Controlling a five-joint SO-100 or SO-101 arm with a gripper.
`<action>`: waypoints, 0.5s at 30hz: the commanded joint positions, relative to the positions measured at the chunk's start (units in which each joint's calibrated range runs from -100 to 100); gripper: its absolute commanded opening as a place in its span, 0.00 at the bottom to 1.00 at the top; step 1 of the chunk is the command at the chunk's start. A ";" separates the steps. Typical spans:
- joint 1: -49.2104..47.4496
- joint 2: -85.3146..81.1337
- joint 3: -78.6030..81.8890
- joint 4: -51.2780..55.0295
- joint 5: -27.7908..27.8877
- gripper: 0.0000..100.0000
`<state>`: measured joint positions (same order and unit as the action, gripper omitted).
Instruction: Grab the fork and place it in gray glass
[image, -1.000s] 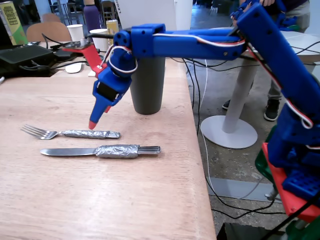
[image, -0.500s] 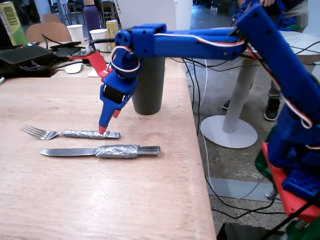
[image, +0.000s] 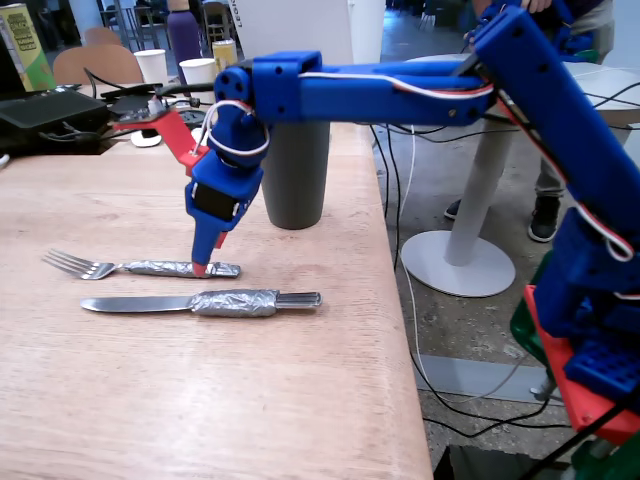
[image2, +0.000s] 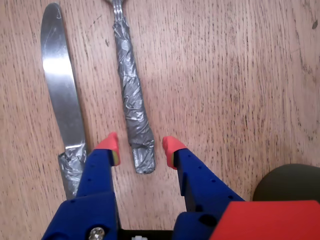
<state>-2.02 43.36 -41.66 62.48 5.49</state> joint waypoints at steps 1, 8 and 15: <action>-0.35 -0.57 -2.47 -0.91 -0.29 0.08; -0.35 -0.57 -2.47 -0.91 -0.39 0.00; -0.69 -1.68 -2.37 -0.91 0.24 0.00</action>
<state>-2.02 43.36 -41.66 62.48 5.54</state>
